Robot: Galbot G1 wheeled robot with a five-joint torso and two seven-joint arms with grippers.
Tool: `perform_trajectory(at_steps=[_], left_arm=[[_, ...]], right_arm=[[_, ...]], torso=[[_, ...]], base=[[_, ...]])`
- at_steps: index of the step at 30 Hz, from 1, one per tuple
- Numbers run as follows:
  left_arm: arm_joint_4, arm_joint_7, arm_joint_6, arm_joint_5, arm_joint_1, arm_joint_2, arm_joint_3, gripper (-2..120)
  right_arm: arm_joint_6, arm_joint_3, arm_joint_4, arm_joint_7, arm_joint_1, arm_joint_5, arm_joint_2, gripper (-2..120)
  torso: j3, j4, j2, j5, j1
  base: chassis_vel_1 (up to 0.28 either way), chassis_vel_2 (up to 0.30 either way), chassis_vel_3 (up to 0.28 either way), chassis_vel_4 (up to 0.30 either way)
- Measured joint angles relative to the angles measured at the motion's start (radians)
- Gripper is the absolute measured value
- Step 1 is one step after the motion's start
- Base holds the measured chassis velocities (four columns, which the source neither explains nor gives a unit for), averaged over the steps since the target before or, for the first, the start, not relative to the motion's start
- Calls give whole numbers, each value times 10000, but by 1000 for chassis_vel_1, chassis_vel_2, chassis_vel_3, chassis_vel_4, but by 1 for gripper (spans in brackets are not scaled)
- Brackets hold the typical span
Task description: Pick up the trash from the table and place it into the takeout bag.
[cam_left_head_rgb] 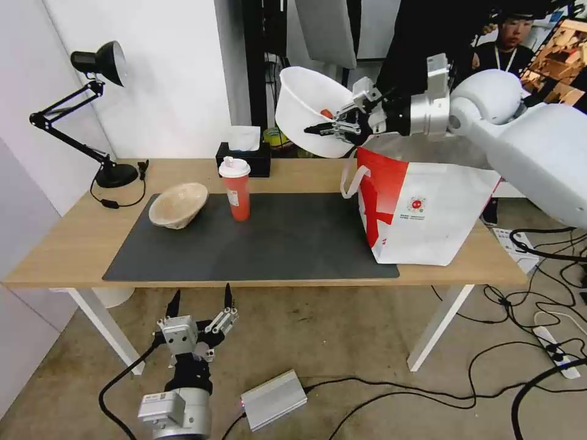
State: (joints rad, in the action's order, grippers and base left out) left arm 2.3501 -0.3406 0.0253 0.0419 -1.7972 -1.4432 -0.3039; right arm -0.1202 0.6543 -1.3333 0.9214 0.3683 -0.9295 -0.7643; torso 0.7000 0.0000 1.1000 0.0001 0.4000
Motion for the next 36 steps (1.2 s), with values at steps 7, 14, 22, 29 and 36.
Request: perform_trajectory(at_steps=[7,14,22,29,36], left_arm=[[-25,-52,-2,24,79,0,56,100],[-51,-52,-5,15,67,20,68,100],[-80,-52,-6,-10,64,35,127,100],[-89,-52,-5,-25,67,69,133,100],[-101,-52,-5,-27,69,87,130,100]], right_arm=[[22,-140,34,128,-9,3,347,0],[73,-242,172,218,-42,3,538,0],[105,-404,294,303,-157,13,845,0],[180,-629,548,429,-403,69,1048,0],[217,-936,615,431,-796,177,1222,0]], torso=[[0,0,0,-1,0],[0,0,0,-1,0],[0,0,0,0,-1],[0,-1,0,0,0],[0,0,0,0,0]], base=[[0,0,0,0],[0,0,0,0],[0,0,0,0],[0,0,0,0],[0,0,0,0]])
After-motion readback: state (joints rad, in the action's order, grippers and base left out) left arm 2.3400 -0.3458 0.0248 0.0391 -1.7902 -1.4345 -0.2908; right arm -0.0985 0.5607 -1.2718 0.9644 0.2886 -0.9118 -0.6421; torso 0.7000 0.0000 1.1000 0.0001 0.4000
